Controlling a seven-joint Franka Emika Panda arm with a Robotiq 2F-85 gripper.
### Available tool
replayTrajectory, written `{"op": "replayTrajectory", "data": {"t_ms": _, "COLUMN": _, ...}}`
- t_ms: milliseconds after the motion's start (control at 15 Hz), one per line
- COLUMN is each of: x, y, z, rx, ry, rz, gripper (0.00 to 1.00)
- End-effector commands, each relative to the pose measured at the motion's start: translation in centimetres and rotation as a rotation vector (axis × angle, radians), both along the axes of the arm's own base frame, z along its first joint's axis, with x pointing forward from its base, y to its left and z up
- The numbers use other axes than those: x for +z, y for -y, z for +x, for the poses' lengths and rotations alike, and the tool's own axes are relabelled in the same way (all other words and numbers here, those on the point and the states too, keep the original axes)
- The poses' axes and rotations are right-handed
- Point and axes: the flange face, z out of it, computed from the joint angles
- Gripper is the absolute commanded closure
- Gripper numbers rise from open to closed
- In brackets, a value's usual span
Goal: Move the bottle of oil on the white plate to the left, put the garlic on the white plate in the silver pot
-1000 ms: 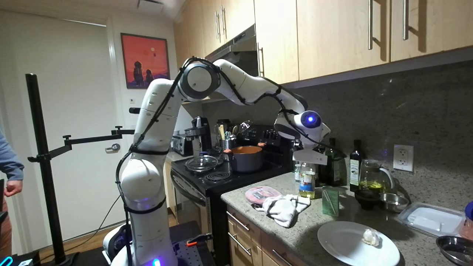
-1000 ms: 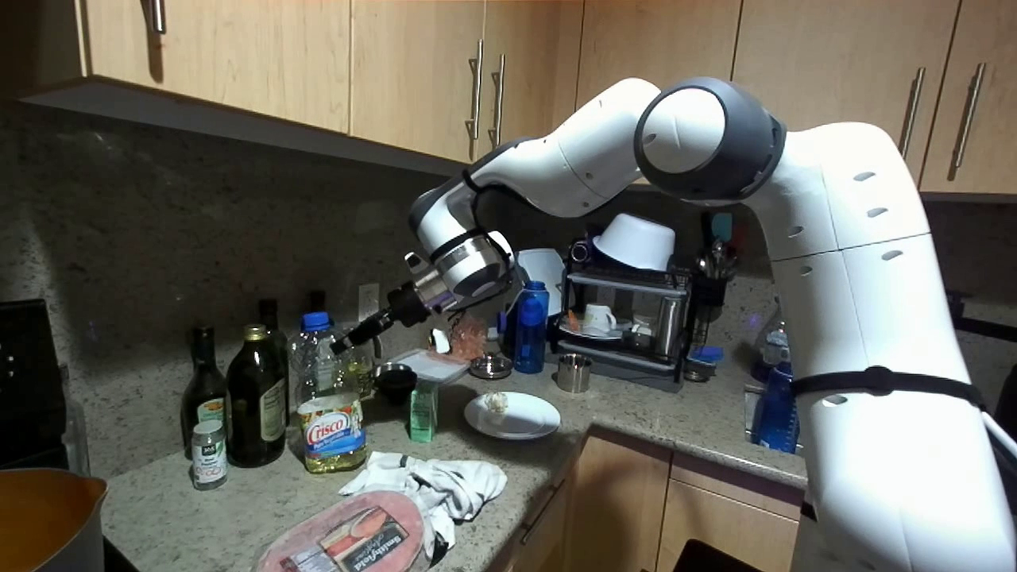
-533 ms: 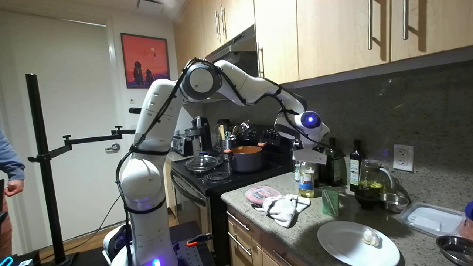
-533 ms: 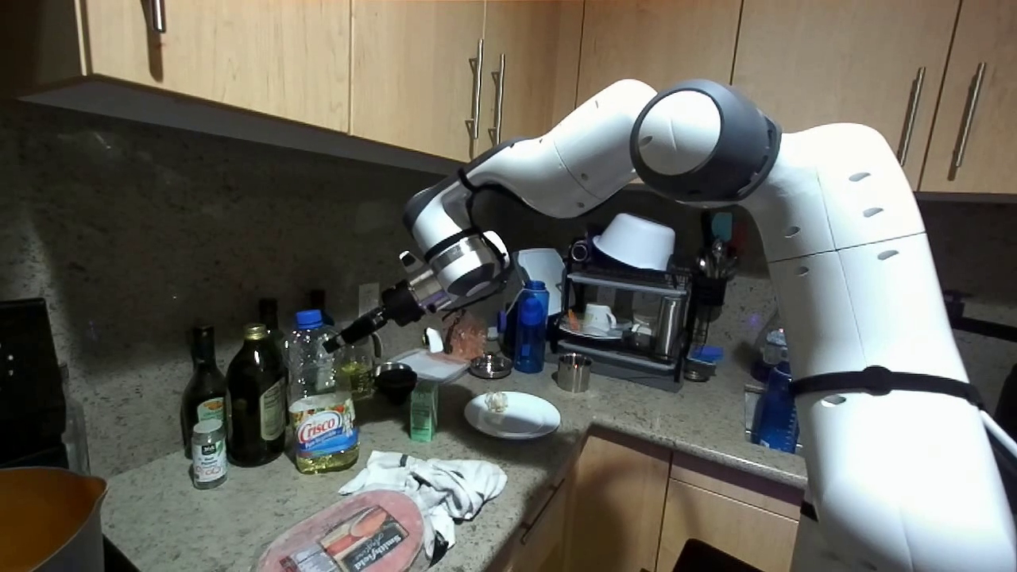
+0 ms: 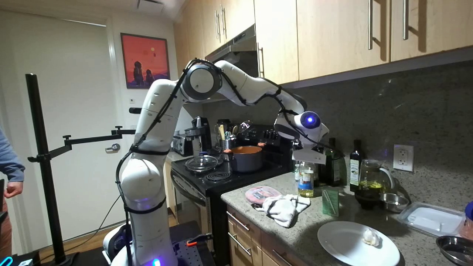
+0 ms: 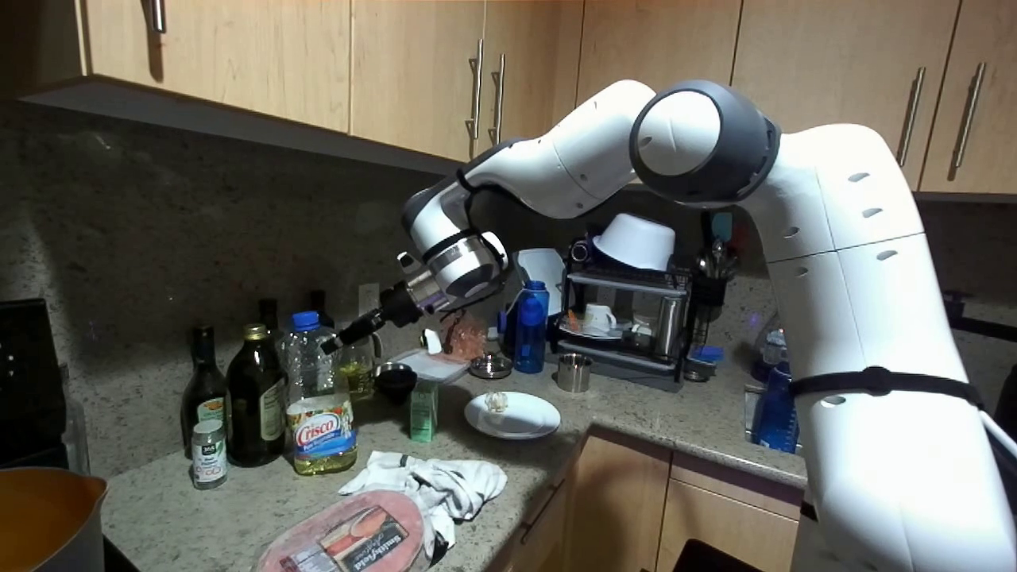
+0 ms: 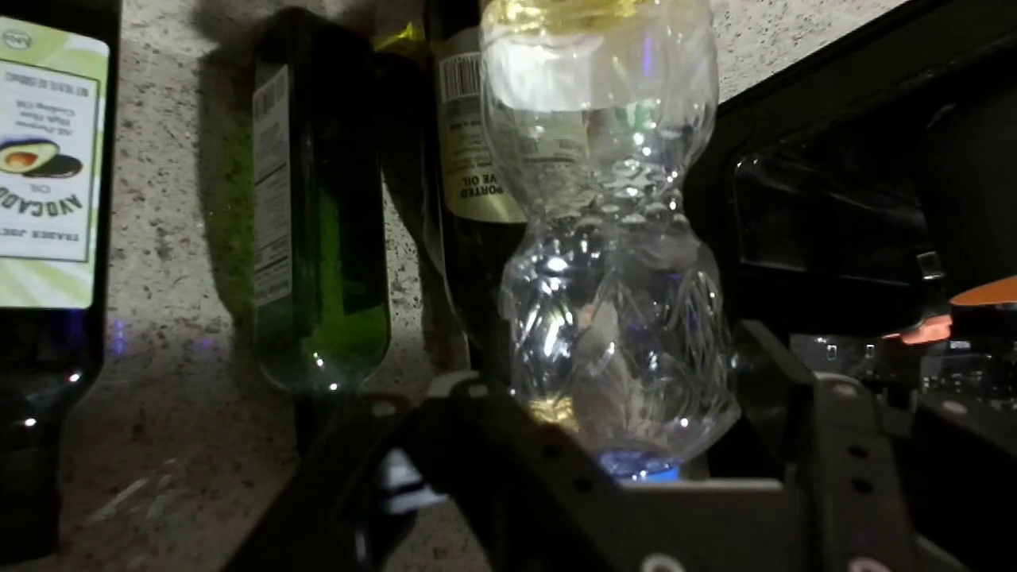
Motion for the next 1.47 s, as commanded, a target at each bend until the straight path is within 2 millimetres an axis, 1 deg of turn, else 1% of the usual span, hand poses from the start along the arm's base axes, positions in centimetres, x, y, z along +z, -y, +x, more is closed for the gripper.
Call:
{"op": "replayTrajectory", "data": {"t_ms": 0, "x": 1.7, "y": -0.1, "z": -0.3, "rx": -0.003, "ry": 0.034, "rz": 0.008, "gripper": 0.00}}
{"op": "replayTrajectory", "data": {"t_ms": 200, "x": 2.6, "y": -0.1, "z": -0.5, "rx": -0.004, "ry": 0.047, "rz": 0.006, "gripper": 0.00}}
{"op": "replayTrajectory", "data": {"t_ms": 333, "x": 3.4, "y": 0.0, "z": -1.1, "rx": -0.004, "ry": 0.048, "rz": -0.006, "gripper": 0.00}}
{"op": "replayTrajectory", "data": {"t_ms": 533, "x": 4.7, "y": 0.5, "z": -2.9, "rx": -0.011, "ry": 0.005, "rz": -0.043, "gripper": 0.00}}
{"op": "replayTrajectory", "data": {"t_ms": 667, "x": 5.0, "y": 1.1, "z": -4.6, "rx": -0.023, "ry": -0.063, "rz": -0.073, "gripper": 0.00}}
{"op": "replayTrajectory", "data": {"t_ms": 1000, "x": 4.2, "y": 2.8, "z": -9.1, "rx": -0.076, "ry": -0.228, "rz": -0.131, "gripper": 0.00}}
{"op": "replayTrajectory", "data": {"t_ms": 1267, "x": 3.0, "y": 4.9, "z": -11.8, "rx": -0.136, "ry": -0.288, "rz": -0.153, "gripper": 0.00}}
{"op": "replayTrajectory", "data": {"t_ms": 1400, "x": 2.0, "y": 6.2, "z": -13.0, "rx": -0.194, "ry": -0.316, "rz": -0.157, "gripper": 0.00}}
